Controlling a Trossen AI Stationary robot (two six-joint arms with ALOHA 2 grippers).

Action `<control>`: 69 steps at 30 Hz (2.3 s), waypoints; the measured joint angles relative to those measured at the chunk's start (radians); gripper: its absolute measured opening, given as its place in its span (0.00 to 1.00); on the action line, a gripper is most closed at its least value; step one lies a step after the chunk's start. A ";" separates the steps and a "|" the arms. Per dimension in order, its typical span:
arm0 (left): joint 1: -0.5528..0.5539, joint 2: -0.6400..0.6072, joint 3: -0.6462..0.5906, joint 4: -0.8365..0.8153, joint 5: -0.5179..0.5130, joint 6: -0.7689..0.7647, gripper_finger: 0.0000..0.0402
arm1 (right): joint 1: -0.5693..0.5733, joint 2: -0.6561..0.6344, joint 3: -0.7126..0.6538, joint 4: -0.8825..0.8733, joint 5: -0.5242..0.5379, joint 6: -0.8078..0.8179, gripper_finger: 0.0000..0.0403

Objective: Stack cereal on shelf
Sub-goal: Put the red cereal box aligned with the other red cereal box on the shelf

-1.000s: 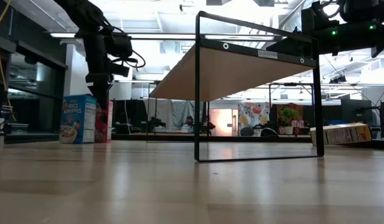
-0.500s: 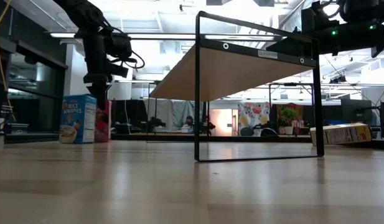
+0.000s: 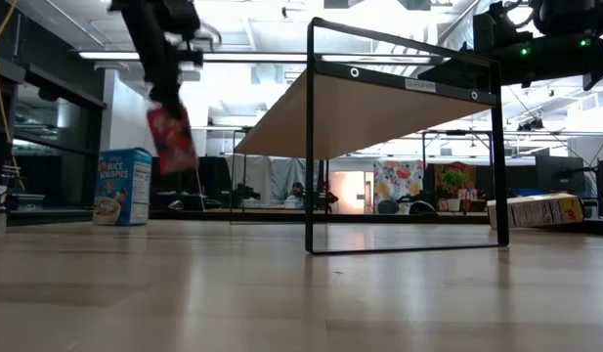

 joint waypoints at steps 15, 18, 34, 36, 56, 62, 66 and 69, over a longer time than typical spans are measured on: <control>-0.519 -0.007 0.259 -0.067 -0.065 -0.029 0.34 | 0.000 0.000 0.000 0.000 0.000 0.000 0.00; -0.606 0.054 0.281 -0.067 -0.110 0.005 0.34 | 0.000 0.000 0.000 0.000 0.000 0.000 0.00; -0.567 0.329 0.461 -0.058 -0.156 0.135 0.34 | 0.000 0.000 0.000 -0.015 0.000 0.008 0.00; -0.545 0.337 0.461 -0.067 -0.133 0.135 0.34 | 0.000 0.000 0.000 -0.015 0.000 0.008 0.00; -0.487 0.368 0.461 -0.065 -0.028 0.175 0.34 | 0.000 0.000 0.000 0.001 0.000 0.011 0.00; -0.487 0.370 0.461 -0.062 -0.060 0.179 0.37 | 0.000 0.000 0.000 0.001 0.000 0.011 0.00; -0.487 0.370 0.461 -0.061 -0.097 0.178 0.45 | 0.000 0.000 0.000 0.001 0.000 0.011 0.00; -0.487 0.370 0.461 -0.060 -0.102 0.179 0.51 | 0.000 0.000 0.000 0.001 0.000 0.011 0.00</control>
